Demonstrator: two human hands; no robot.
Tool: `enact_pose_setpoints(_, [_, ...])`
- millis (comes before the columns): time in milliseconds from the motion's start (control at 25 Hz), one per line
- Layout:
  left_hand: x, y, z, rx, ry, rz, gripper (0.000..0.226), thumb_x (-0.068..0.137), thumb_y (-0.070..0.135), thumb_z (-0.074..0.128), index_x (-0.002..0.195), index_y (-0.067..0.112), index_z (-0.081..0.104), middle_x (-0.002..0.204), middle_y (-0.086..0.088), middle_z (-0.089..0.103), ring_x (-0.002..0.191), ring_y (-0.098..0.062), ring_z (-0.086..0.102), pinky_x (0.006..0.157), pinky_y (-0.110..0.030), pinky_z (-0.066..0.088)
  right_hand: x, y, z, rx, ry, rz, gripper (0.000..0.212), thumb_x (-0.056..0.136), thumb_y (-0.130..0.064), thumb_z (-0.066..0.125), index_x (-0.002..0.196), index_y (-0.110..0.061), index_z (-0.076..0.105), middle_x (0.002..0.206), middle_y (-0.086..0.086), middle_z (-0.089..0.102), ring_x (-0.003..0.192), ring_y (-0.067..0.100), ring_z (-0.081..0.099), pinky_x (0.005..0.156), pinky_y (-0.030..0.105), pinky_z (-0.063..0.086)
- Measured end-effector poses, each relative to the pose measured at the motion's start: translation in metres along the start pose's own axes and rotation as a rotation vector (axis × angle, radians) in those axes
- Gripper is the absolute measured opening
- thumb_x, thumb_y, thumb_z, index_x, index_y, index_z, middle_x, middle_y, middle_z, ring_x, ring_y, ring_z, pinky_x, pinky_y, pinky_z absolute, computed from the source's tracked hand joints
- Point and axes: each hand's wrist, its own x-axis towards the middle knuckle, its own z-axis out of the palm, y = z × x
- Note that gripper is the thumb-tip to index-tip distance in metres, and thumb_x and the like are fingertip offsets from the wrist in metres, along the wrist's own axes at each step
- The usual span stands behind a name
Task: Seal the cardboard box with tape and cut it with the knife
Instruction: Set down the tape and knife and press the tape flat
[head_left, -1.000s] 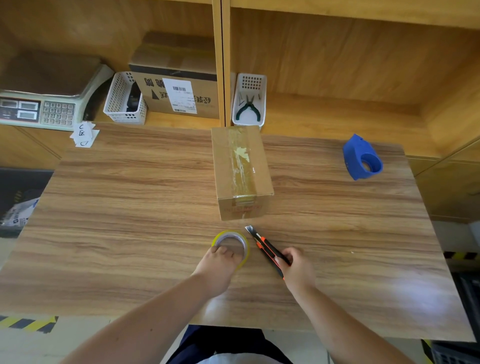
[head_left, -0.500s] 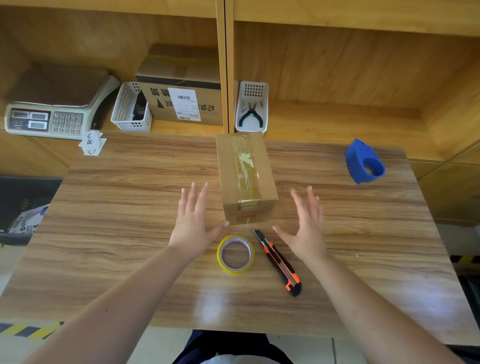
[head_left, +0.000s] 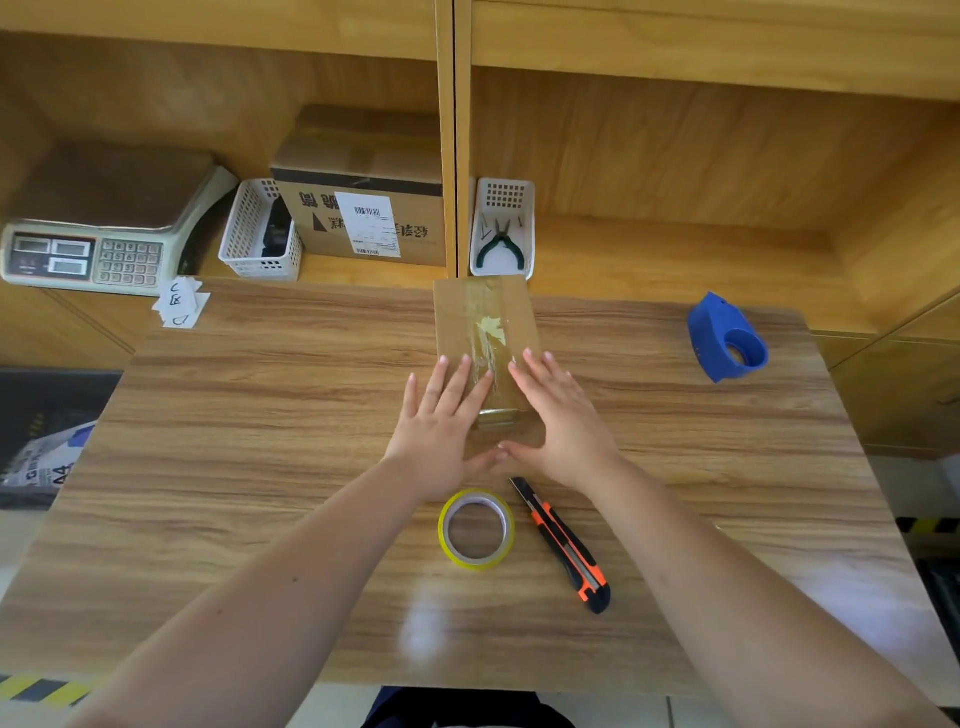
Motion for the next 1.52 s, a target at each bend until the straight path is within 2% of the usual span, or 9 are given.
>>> enact_pose_setpoints(160, [0.010, -0.015, -0.014, 0.043, 0.023, 0.022, 0.088, 0.081, 0.077, 0.002, 0.154, 0.028, -0.011, 0.164, -0.002, -0.014, 0.148, -0.023, -0.023, 0.119, -0.053, -0.009, 0.010, -0.004, -0.004, -0.097, 0.035, -0.005, 0.083, 0.088, -0.067, 0.042, 0.154, -0.023, 0.015, 0.163, -0.008, 0.005, 0.150, 0.015, -0.008, 0.122, 0.040, -0.001])
enact_pose_setpoints(480, [0.028, -0.021, -0.017, 0.114, 0.020, 0.078, 0.078, 0.086, 0.065, 0.003, 0.153, 0.029, -0.012, 0.164, 0.004, -0.012, 0.149, -0.021, -0.019, 0.119, -0.056, -0.004, 0.022, -0.002, 0.011, -0.160, 0.146, -0.041, 0.081, 0.089, -0.070, 0.016, 0.145, -0.015, 0.039, 0.156, -0.002, 0.034, 0.149, 0.020, 0.019, 0.121, 0.050, 0.011])
enact_pose_setpoints(680, [0.031, -0.030, -0.009, 0.120, 0.084, 0.127, 0.077, 0.089, 0.062, 0.017, 0.155, 0.027, 0.000, 0.165, 0.000, 0.001, 0.151, -0.019, -0.004, 0.120, -0.055, 0.008, 0.025, 0.001, 0.021, -0.198, 0.253, -0.066, 0.069, 0.091, -0.059, 0.037, 0.134, -0.009, 0.054, 0.144, 0.004, 0.052, 0.139, 0.027, 0.041, 0.114, 0.056, 0.028])
enact_pose_setpoints(840, [0.034, -0.033, 0.002, 0.129, 0.195, 0.153, 0.082, 0.084, 0.057, 0.060, 0.152, 0.021, 0.030, 0.158, -0.008, 0.032, 0.146, -0.024, 0.030, 0.111, -0.057, 0.034, 0.030, 0.006, 0.027, -0.256, 0.334, -0.116, 0.064, 0.086, -0.053, 0.052, 0.127, -0.005, 0.060, 0.137, 0.009, 0.059, 0.132, 0.031, 0.050, 0.111, 0.055, 0.033])
enact_pose_setpoints(920, [0.035, -0.034, 0.004, 0.117, 0.217, 0.155, 0.084, 0.081, 0.056, 0.065, 0.150, 0.021, 0.033, 0.157, -0.008, 0.035, 0.144, -0.024, 0.033, 0.110, -0.056, 0.035, 0.032, 0.007, 0.029, -0.287, 0.327, -0.132, 0.065, 0.084, -0.052, 0.055, 0.127, -0.003, 0.060, 0.136, 0.011, 0.059, 0.131, 0.033, 0.050, 0.111, 0.056, 0.034])
enact_pose_setpoints(1040, [0.034, -0.031, 0.001, 0.110, 0.216, 0.142, 0.085, 0.082, 0.054, 0.064, 0.152, 0.023, 0.029, 0.160, -0.007, 0.029, 0.147, -0.024, 0.026, 0.114, -0.058, 0.027, 0.032, 0.007, 0.030, -0.322, 0.286, -0.133, 0.068, 0.082, -0.050, 0.063, 0.131, -0.003, 0.056, 0.141, 0.011, 0.055, 0.135, 0.033, 0.046, 0.113, 0.056, 0.031])
enact_pose_setpoints(1240, [0.039, -0.022, -0.013, 0.209, 0.166, 0.143, 0.096, 0.084, 0.065, 0.052, 0.155, 0.015, 0.013, 0.164, -0.012, 0.011, 0.152, -0.026, -0.001, 0.117, -0.053, -0.016, 0.034, -0.001, 0.021, -0.305, 0.218, -0.114, 0.078, 0.080, -0.047, 0.068, 0.142, -0.007, 0.043, 0.151, 0.007, 0.044, 0.144, 0.024, 0.033, 0.117, 0.055, 0.023])
enact_pose_setpoints(1400, [0.043, -0.016, -0.011, 0.262, 0.112, 0.102, 0.104, 0.088, 0.066, 0.042, 0.149, 0.008, -0.020, 0.163, -0.015, -0.014, 0.149, -0.028, -0.017, 0.119, -0.047, -0.014, 0.040, -0.006, 0.019, -0.308, 0.115, -0.080, 0.083, 0.082, -0.046, 0.065, 0.148, -0.009, 0.031, 0.157, 0.005, 0.032, 0.147, 0.022, 0.024, 0.119, 0.049, 0.018])
enact_pose_setpoints(1520, [0.045, -0.018, -0.011, 0.244, 0.082, 0.113, 0.095, 0.092, 0.062, 0.035, 0.150, 0.008, -0.018, 0.163, -0.014, -0.013, 0.150, -0.026, -0.013, 0.121, -0.046, -0.007, 0.041, -0.002, 0.018, -0.307, 0.089, -0.086, 0.080, 0.083, -0.047, 0.065, 0.148, -0.011, 0.033, 0.156, 0.004, 0.034, 0.146, 0.022, 0.027, 0.116, 0.049, 0.027])
